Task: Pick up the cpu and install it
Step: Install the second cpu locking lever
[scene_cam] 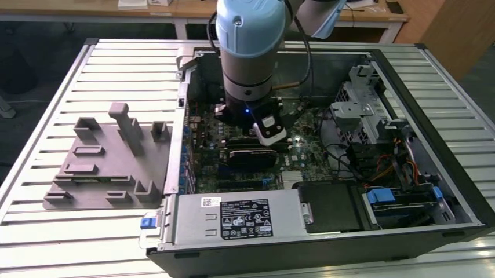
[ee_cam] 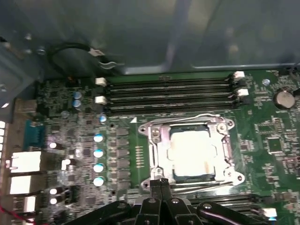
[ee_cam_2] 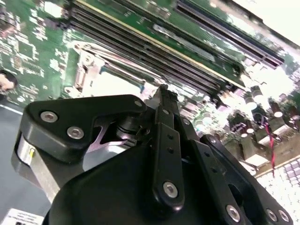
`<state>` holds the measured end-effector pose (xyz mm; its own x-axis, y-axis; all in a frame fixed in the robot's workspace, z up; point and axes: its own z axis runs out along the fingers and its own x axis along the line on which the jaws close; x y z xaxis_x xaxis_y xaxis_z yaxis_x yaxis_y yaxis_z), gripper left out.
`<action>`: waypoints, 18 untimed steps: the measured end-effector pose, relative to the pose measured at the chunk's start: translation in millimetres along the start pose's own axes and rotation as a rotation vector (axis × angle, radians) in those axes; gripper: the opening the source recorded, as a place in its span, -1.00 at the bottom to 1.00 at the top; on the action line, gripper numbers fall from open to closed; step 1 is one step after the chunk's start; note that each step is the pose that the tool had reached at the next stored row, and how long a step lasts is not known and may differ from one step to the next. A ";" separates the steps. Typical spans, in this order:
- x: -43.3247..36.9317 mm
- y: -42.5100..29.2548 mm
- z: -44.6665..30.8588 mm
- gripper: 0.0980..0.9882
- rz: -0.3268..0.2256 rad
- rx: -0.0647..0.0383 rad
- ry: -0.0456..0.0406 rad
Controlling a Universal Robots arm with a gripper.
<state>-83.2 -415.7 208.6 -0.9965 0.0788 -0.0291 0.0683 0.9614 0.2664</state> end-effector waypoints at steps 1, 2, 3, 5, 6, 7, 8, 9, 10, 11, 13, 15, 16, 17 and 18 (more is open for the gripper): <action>-1.7 0.8 0.3 -0.98 0.000 0.003 -0.0003; -3.2 1.9 0.6 -0.98 0.000 0.005 -0.0005; -4.5 3.2 1.0 -0.98 0.000 0.008 -0.0007; -6.8 6.2 1.9 -0.98 0.000 0.012 -0.0010; -7.8 7.8 2.4 -0.98 0.000 0.015 -0.0013; -8.8 9.1 2.8 -0.98 0.000 0.020 -0.0017; -9.7 10.6 3.2 -0.98 0.000 0.024 -0.0019; -10.5 12.2 3.7 -0.98 0.000 0.028 -0.0021; -11.2 14.4 4.3 -0.98 -0.001 0.031 -0.0024; -11.7 16.8 5.0 -0.98 -0.001 0.034 -0.0026; -13.1 22.2 6.8 -0.98 -0.001 0.036 -0.0027; -15.3 26.5 8.4 -0.98 -0.001 0.038 -0.0029; -16.6 28.6 9.2 -0.98 -0.001 0.039 -0.0029; -18.0 30.0 9.8 -0.98 -0.001 0.041 -0.0031; -19.3 31.0 10.2 -0.98 -0.001 0.045 -0.0035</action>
<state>-61.4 -384.7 207.6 -0.9964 0.0786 -0.0328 0.0694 0.9724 0.2226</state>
